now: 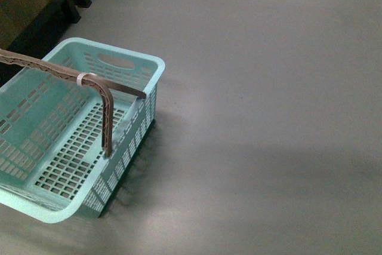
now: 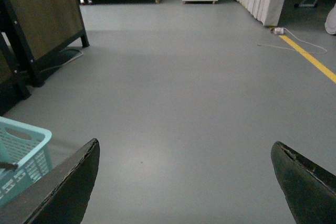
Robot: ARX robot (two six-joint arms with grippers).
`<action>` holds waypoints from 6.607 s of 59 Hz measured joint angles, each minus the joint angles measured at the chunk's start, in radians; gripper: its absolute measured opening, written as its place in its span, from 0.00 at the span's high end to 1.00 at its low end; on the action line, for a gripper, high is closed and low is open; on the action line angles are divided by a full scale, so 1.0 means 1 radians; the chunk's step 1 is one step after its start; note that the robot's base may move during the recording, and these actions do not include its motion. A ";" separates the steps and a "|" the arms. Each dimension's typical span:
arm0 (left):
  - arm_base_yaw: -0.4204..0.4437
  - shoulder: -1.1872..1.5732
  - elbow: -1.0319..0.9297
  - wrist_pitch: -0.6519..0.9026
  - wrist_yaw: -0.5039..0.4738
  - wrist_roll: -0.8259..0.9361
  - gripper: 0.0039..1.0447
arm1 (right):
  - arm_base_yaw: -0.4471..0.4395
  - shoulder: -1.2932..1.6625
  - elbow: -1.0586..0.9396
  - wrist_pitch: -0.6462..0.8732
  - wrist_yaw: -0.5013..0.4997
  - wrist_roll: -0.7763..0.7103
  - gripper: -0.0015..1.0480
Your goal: Pick lemon and mango into basket
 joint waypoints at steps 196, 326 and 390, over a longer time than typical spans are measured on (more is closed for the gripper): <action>-0.098 1.420 0.765 0.083 -0.152 -1.433 0.96 | 0.000 0.000 0.000 0.000 0.000 0.000 0.08; -0.308 0.932 0.828 -0.230 -0.364 -1.532 0.96 | 0.000 0.000 0.000 0.000 0.000 0.000 0.08; -0.308 0.932 0.828 -0.230 -0.363 -1.532 0.96 | 0.000 0.000 0.000 0.000 0.000 0.000 0.08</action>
